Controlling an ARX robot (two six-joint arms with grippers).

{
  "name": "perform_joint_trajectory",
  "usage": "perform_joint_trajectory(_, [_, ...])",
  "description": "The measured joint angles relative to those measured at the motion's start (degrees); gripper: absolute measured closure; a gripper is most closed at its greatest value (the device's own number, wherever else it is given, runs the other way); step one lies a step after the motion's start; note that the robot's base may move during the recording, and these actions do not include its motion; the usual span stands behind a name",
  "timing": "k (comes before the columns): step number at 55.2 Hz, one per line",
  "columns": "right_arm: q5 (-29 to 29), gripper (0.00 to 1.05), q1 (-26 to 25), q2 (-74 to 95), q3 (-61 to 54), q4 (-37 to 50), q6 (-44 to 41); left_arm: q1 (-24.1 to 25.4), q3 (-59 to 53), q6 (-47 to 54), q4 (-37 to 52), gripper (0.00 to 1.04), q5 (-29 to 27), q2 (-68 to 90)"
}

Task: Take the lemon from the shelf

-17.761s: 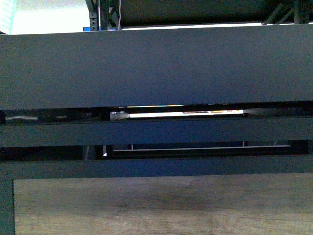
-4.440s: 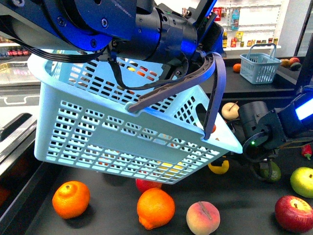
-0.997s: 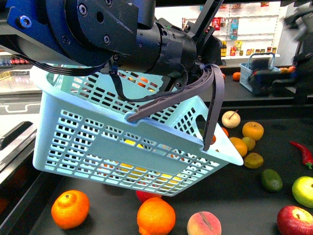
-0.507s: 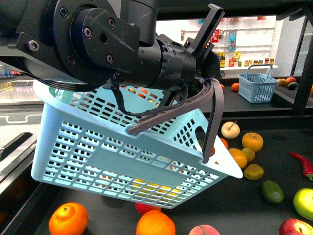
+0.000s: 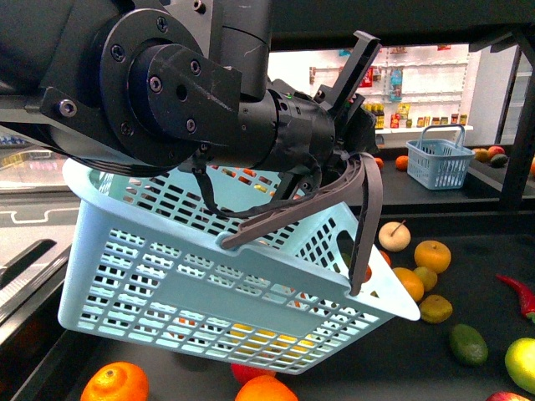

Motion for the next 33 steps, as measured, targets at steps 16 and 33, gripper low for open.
perform_joint_trajectory(16, [-0.7, 1.02, -2.0, -0.2, 0.0, -0.1, 0.2, 0.0, 0.0, 0.0, 0.0, 0.95, 0.0, 0.0])
perform_joint_trajectory(33, [-0.7, 0.7, -2.1, -0.2, 0.0, -0.1, 0.2, 0.0, 0.0, 0.0, 0.0, 0.95, 0.0, 0.0])
